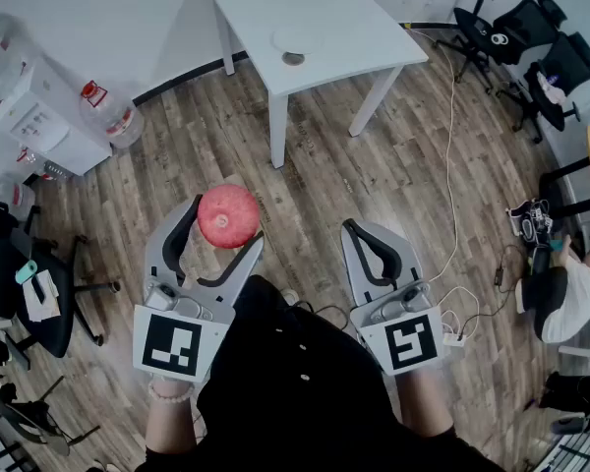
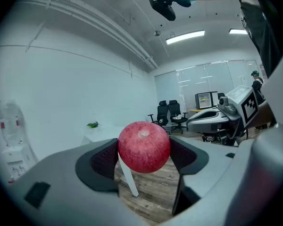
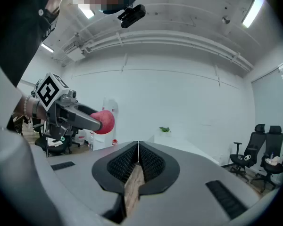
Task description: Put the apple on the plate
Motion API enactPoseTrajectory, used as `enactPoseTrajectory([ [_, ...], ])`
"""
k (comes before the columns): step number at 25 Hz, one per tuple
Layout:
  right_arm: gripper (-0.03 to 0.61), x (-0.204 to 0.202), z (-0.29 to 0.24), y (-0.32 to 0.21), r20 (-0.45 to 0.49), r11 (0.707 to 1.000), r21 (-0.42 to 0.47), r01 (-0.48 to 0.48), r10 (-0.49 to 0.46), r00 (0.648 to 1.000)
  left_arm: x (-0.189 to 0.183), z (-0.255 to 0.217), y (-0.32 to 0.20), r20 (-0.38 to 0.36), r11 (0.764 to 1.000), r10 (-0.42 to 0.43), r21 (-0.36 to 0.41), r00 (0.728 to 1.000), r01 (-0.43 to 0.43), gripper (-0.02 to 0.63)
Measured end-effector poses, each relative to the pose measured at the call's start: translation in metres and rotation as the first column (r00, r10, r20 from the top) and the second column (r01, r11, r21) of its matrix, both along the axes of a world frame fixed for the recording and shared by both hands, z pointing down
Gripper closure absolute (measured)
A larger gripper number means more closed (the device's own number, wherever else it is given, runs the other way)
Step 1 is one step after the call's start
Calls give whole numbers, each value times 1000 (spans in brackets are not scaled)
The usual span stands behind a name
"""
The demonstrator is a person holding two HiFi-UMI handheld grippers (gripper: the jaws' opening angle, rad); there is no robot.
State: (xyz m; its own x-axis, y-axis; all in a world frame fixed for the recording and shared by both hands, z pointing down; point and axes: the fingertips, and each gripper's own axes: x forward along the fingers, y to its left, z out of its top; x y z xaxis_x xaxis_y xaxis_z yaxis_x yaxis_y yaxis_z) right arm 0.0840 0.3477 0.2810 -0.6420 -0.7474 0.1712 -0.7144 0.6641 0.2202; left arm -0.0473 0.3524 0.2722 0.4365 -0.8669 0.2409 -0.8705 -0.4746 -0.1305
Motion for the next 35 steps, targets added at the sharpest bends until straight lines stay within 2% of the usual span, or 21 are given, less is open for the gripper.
enactPoseTrajectory([
  [27, 535, 13, -3, 10, 31, 1000, 3, 0, 0, 1000, 8, -8, 7, 0, 999, -28, 35, 1000, 28, 261],
  [35, 535, 12, -1, 2, 30, 1000, 1, -18, 18, 999, 6, -6, -5, -8, 999, -17, 30, 1000, 18, 261],
])
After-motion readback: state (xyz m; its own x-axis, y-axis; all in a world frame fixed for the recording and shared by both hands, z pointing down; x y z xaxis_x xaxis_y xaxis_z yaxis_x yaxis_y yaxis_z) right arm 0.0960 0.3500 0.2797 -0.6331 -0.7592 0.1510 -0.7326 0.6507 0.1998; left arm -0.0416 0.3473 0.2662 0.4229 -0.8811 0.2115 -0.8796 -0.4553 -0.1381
